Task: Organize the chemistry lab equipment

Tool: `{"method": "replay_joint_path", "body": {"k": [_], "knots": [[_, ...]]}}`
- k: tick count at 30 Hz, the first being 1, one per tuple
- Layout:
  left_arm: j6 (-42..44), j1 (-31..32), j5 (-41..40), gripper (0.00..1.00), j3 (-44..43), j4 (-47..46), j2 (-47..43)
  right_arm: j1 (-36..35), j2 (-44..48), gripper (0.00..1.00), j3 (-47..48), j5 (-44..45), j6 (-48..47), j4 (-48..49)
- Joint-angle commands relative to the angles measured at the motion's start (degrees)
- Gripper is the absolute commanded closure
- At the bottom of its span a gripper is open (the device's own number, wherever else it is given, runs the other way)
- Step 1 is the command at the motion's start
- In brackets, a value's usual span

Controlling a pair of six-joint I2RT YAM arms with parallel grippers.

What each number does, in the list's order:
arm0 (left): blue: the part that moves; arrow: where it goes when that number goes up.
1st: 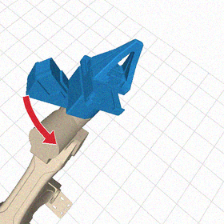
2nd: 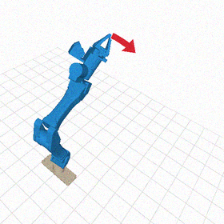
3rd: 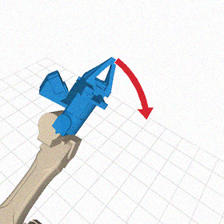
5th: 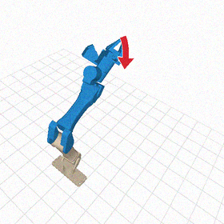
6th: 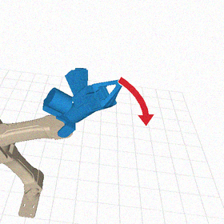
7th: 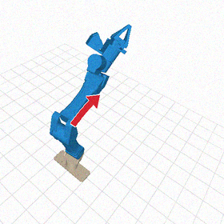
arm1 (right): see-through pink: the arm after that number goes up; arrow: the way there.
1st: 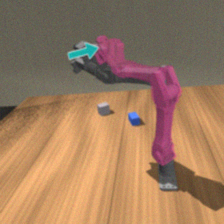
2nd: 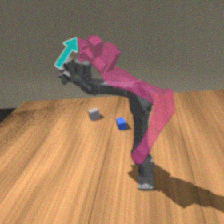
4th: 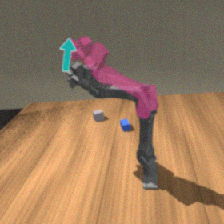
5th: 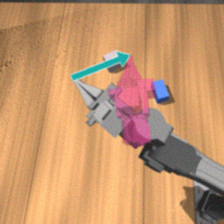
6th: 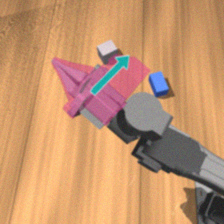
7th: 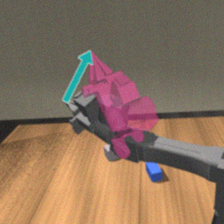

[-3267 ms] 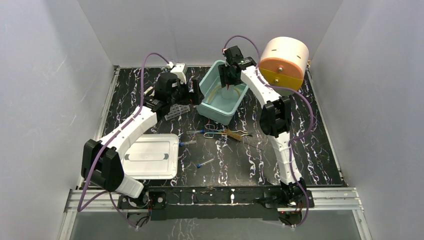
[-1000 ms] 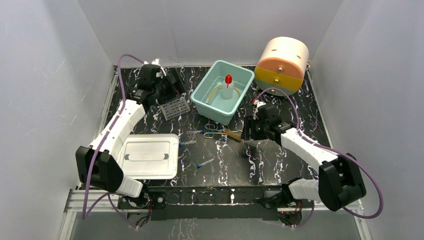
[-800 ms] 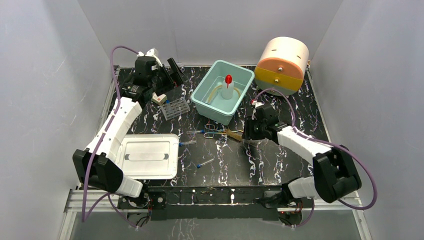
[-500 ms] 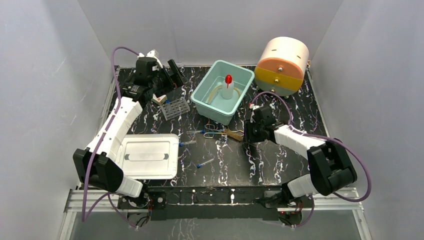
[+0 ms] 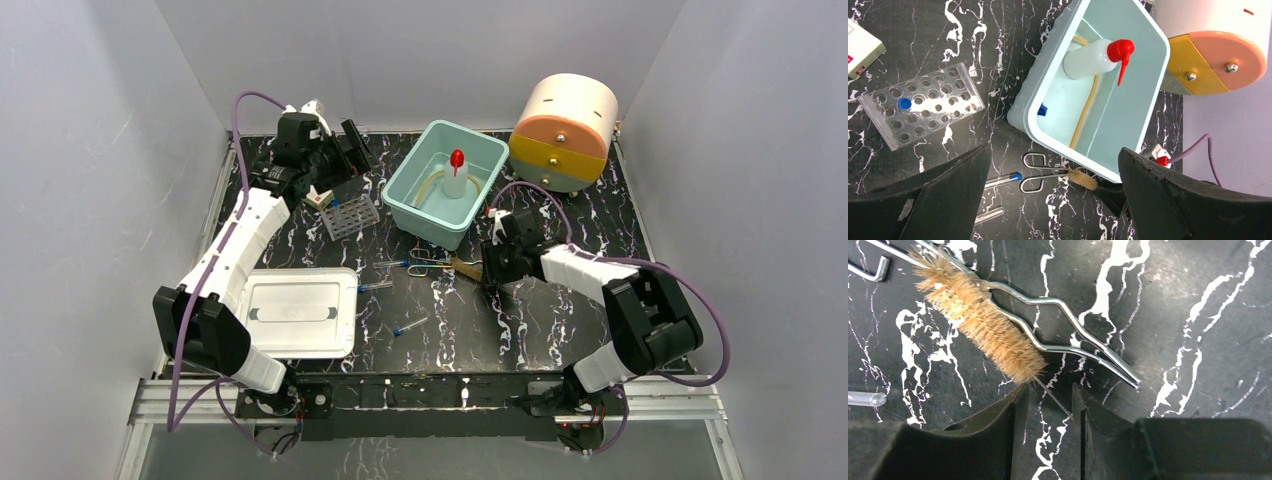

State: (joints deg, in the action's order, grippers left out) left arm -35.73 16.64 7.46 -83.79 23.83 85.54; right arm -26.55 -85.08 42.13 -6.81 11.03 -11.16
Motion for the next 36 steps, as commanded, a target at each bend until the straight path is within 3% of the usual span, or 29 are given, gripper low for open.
{"method": "replay_joint_path", "body": {"k": [1, 8, 17, 36], "knots": [[2.1, -0.3, 2.0, 0.02, -3.2, -1.1, -0.6, -2.2, -2.4, 0.56, 1.1, -0.9, -3.0, -0.8], [3.3, -0.2, 1.8, 0.02, -3.9, -1.3, -0.4, -5.6, -1.3, 0.73, 0.0, 4.6, -2.3, -1.9], [4.2, -0.2, 0.6, 0.02, -4.0, -1.2, -0.6, -6.4, 3.9, 1.0, -1.8, -1.2, -4.4, -3.1], [6.9, -0.7, -8.1, 0.02, -8.8, 1.6, -0.5, -7.8, 20.8, 1.0, 6.3, -18.6, -6.6, -14.8]]}}
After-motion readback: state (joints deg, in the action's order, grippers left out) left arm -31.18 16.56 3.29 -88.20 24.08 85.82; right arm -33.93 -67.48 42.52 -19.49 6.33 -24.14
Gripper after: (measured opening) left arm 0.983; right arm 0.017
